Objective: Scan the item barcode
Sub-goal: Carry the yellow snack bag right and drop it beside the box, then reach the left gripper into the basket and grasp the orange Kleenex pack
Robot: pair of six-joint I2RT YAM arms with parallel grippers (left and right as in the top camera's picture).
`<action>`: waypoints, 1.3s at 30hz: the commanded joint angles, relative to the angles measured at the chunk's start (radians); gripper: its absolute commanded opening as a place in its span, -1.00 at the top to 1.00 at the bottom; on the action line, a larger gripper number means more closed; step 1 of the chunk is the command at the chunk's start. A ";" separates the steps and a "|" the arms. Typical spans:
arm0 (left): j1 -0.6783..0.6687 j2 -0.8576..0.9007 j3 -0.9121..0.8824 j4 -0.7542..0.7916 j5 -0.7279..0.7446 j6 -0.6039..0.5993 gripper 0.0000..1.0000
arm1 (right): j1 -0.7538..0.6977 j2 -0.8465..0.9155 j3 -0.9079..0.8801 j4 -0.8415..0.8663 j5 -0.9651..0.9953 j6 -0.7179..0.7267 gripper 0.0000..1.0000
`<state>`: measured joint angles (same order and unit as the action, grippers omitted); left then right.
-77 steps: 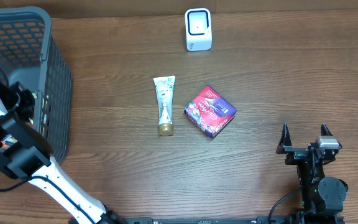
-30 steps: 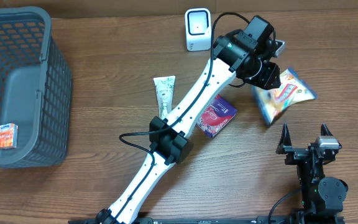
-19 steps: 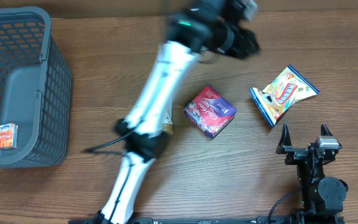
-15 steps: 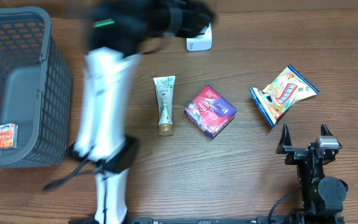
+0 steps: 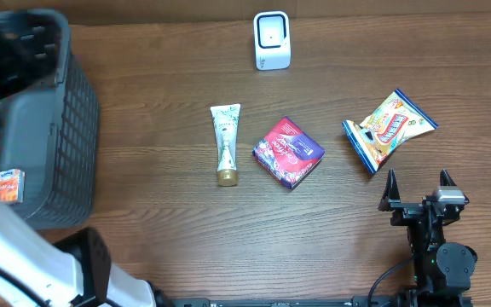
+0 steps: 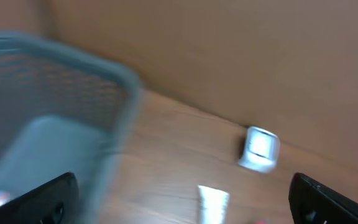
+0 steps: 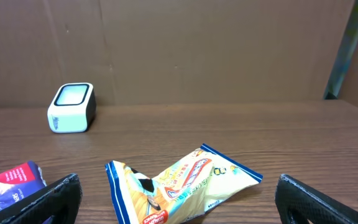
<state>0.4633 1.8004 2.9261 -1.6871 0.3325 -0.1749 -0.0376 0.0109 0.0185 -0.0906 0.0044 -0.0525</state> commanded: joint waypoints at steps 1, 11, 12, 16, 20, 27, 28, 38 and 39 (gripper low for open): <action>0.167 -0.043 -0.098 -0.003 -0.141 0.009 -1.00 | 0.006 -0.008 -0.011 0.006 0.002 -0.001 -1.00; 0.351 0.067 -0.451 0.034 -0.402 -0.166 -1.00 | 0.007 -0.008 -0.011 0.006 0.002 -0.001 -1.00; 0.351 0.084 -0.476 0.045 -0.432 -0.180 -1.00 | 0.006 -0.008 -0.011 0.006 0.002 -0.001 -1.00; 0.351 0.178 -0.585 0.127 -0.498 -0.219 -0.99 | 0.007 -0.008 -0.011 0.006 0.002 -0.001 -1.00; 0.347 0.275 -0.626 0.171 -0.496 -0.230 -1.00 | 0.006 -0.008 -0.011 0.006 0.002 -0.001 -1.00; 0.333 0.399 -0.627 0.200 -0.492 -0.193 -0.99 | 0.007 -0.008 -0.011 0.006 0.002 -0.001 -1.00; 0.326 0.417 -0.627 0.200 -0.492 -0.183 -1.00 | 0.006 -0.008 -0.011 0.006 0.002 -0.001 -1.00; 0.287 0.390 -0.627 0.177 -0.500 -0.161 -0.99 | 0.007 -0.008 -0.011 0.006 0.002 -0.001 -1.00; 0.285 0.379 -0.627 0.177 -0.500 -0.158 -1.00 | 0.007 -0.008 -0.011 0.006 0.002 -0.001 -1.00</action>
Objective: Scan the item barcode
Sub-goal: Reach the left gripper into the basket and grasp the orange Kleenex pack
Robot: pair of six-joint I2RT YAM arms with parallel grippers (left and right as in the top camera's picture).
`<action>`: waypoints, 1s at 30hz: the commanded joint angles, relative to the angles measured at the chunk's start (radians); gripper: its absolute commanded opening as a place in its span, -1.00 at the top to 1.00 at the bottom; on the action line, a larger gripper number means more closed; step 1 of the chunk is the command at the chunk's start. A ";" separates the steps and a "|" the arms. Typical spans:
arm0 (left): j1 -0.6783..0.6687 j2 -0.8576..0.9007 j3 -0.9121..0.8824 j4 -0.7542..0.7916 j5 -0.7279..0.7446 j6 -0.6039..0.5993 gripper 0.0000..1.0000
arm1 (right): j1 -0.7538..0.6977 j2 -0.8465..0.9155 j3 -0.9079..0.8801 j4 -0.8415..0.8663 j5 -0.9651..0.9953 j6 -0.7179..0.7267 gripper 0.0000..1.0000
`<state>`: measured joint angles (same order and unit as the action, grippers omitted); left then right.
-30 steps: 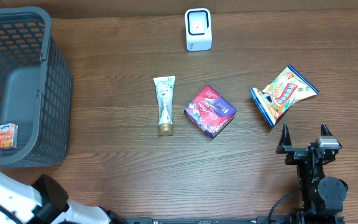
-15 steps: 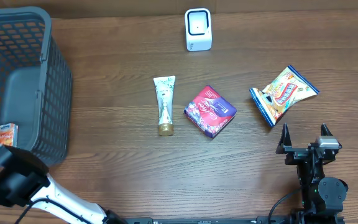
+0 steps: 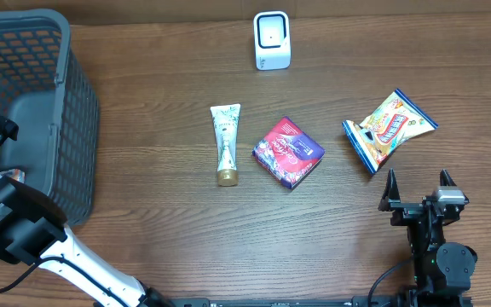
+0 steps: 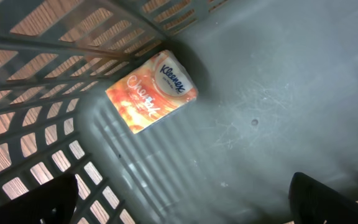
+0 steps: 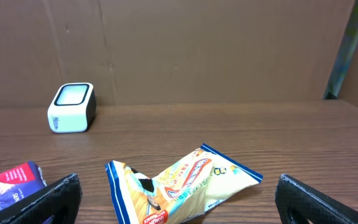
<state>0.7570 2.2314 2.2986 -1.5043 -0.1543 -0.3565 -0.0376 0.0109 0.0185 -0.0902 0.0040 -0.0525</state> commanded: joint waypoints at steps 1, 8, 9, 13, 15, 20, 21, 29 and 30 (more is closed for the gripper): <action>-0.013 -0.070 0.000 -0.002 -0.011 0.046 -1.00 | 0.007 -0.008 -0.011 0.006 0.002 -0.001 -1.00; -0.065 -0.105 -0.027 0.026 0.137 0.347 -1.00 | 0.006 -0.008 -0.011 0.006 0.002 -0.001 -1.00; -0.072 -0.105 -0.045 0.034 0.158 0.392 -1.00 | 0.007 -0.008 -0.011 0.006 0.002 -0.001 -1.00; -0.099 -0.105 -0.167 0.093 0.116 0.484 -1.00 | 0.007 -0.008 -0.011 0.006 0.002 -0.001 -1.00; -0.101 -0.105 -0.265 0.137 0.049 0.528 -1.00 | 0.006 -0.008 -0.011 0.006 0.002 -0.001 -1.00; -0.101 -0.105 -0.354 0.220 -0.085 0.559 -0.92 | 0.007 -0.008 -0.011 0.006 0.002 -0.001 -1.00; -0.101 -0.105 -0.358 0.232 -0.085 0.573 -0.92 | 0.006 -0.008 -0.011 0.006 0.002 -0.001 -1.00; -0.069 -0.105 -0.462 0.375 -0.089 0.731 -0.87 | 0.007 -0.008 -0.011 0.006 0.002 -0.001 -1.00; -0.062 -0.105 -0.489 0.401 -0.089 0.752 -0.83 | 0.006 -0.008 -0.011 0.006 0.002 -0.001 -1.00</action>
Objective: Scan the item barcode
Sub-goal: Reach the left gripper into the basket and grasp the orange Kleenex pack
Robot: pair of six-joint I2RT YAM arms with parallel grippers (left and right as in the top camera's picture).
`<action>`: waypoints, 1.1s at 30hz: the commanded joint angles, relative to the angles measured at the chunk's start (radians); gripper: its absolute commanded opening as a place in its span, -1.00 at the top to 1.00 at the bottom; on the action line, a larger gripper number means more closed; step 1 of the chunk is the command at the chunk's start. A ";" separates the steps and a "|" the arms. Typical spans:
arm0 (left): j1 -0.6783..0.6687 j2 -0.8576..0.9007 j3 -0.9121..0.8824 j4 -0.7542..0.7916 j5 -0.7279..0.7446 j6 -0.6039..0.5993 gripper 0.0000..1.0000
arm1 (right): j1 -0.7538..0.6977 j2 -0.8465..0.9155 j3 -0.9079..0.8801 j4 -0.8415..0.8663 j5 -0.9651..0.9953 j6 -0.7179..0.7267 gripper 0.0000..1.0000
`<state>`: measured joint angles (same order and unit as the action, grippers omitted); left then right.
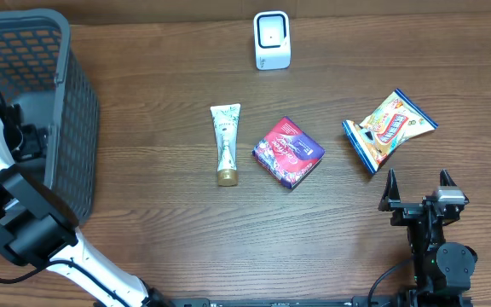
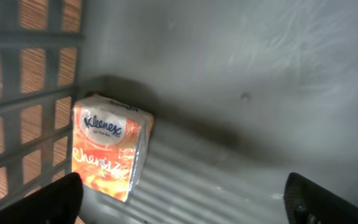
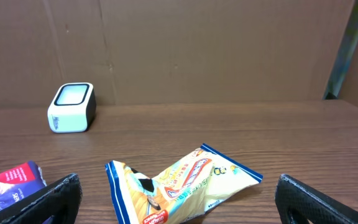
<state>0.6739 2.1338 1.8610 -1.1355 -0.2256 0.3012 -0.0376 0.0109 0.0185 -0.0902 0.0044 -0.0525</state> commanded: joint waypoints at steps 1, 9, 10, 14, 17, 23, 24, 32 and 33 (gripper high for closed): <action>0.025 -0.007 -0.062 0.043 -0.018 0.103 -0.81 | 0.007 -0.008 -0.011 0.006 0.002 -0.001 -1.00; 0.081 -0.007 -0.106 0.101 0.047 0.114 -0.70 | 0.007 -0.008 -0.011 0.006 0.002 -0.001 -1.00; 0.086 -0.007 -0.112 0.103 0.077 0.114 -0.68 | 0.007 -0.008 -0.011 0.006 0.002 -0.001 -1.00; 0.095 -0.007 -0.161 0.149 0.115 0.115 -0.70 | 0.007 -0.008 -0.011 0.006 0.002 -0.001 -1.00; 0.095 -0.007 -0.203 0.176 0.127 0.114 -0.70 | 0.007 -0.008 -0.011 0.006 0.002 -0.001 -1.00; 0.094 -0.007 -0.262 0.194 0.177 0.114 -0.40 | 0.007 -0.008 -0.011 0.006 0.002 -0.001 -1.00; 0.092 -0.007 -0.263 0.194 0.181 0.112 -0.24 | 0.006 -0.008 -0.011 0.006 0.002 -0.001 -1.00; 0.062 -0.007 -0.263 0.171 0.278 0.095 -0.15 | 0.007 -0.008 -0.011 0.006 0.002 -0.001 -1.00; 0.056 -0.007 -0.262 0.169 0.278 0.095 -0.12 | 0.007 -0.008 -0.011 0.006 0.002 -0.001 -1.00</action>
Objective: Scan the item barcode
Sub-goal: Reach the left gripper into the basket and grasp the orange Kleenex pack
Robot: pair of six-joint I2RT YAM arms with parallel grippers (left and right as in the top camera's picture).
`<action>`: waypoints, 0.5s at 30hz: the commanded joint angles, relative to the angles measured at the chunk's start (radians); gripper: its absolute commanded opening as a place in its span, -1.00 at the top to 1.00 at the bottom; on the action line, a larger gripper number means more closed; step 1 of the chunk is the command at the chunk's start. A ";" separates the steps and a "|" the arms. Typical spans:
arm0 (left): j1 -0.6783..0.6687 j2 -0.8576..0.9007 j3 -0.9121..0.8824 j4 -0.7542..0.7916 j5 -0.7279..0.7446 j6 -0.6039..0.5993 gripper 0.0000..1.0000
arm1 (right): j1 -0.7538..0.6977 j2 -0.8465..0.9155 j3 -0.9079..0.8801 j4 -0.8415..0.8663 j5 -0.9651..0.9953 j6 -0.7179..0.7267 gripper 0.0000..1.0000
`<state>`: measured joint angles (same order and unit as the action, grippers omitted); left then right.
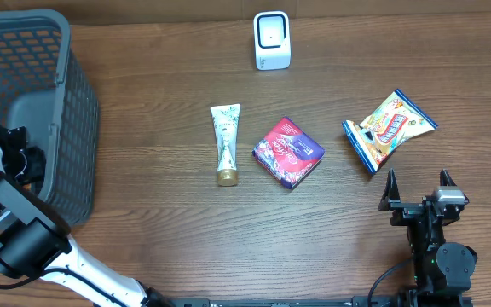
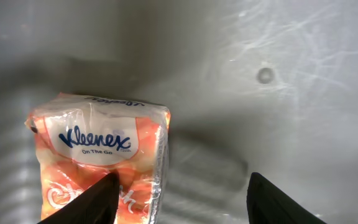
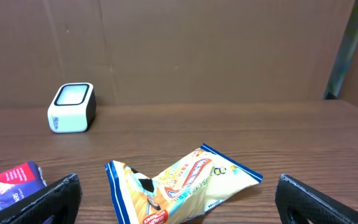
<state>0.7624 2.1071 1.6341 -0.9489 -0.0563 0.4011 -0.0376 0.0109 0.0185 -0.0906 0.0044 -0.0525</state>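
Note:
An orange Kleenex tissue pack [image 2: 98, 149] lies on the floor of the grey basket [image 1: 75, 102] at the table's left end. My left gripper [image 2: 179, 208] is open low inside the basket. Its left finger [image 2: 82, 202] is over the pack's lower edge, and its right finger [image 2: 284, 199] is over bare floor. The white scanner [image 1: 272, 40] stands at the back centre. My right gripper [image 1: 418, 192] rests open at the front right, just short of a yellow snack bag [image 3: 185, 186]. In the overhead view the arm hides the pack.
A cream tube [image 1: 225, 143] and a purple packet [image 1: 288, 151] lie mid-table, with the snack bag [image 1: 388, 128] to their right. The basket's mesh walls stand close around my left wrist. The scanner [image 3: 71, 107] also shows in the right wrist view.
My left gripper has come closer to the tissue pack, which now looks larger with the left finger over its lower edge. The right arm and the table items have not moved.
My left wrist first looked over the basket rim toward the scanner. It then pointed down into the basket at the tissue pack, open. It was nearer the pack at each later moment, and one finger now overlaps it. The right arm stayed still.

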 commanded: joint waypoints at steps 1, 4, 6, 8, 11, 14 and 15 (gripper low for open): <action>-0.040 0.019 -0.035 -0.019 0.109 -0.005 -0.08 | 0.006 -0.008 -0.011 0.006 0.002 -0.001 -1.00; -0.063 0.019 -0.035 -0.022 0.104 -0.005 0.00 | 0.006 -0.008 -0.011 0.006 0.002 -0.001 -1.00; -0.072 0.019 -0.035 -0.021 0.086 -0.005 0.03 | 0.007 -0.008 -0.011 0.006 0.002 -0.001 -1.00; -0.078 0.019 -0.035 -0.021 0.056 -0.005 0.06 | 0.007 -0.008 -0.011 0.006 0.002 -0.001 -1.00; -0.078 0.019 -0.035 -0.016 0.045 -0.005 0.13 | 0.007 -0.008 -0.011 0.006 0.002 -0.001 -1.00; -0.076 0.020 -0.035 -0.003 -0.001 -0.005 0.11 | 0.007 -0.008 -0.011 0.006 0.002 -0.001 -1.00; -0.075 0.020 -0.036 0.005 -0.042 -0.006 0.14 | 0.007 -0.008 -0.011 0.006 0.002 -0.001 -1.00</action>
<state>0.6933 2.1036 1.6310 -0.9531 -0.0605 0.3992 -0.0376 0.0109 0.0185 -0.0906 0.0048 -0.0528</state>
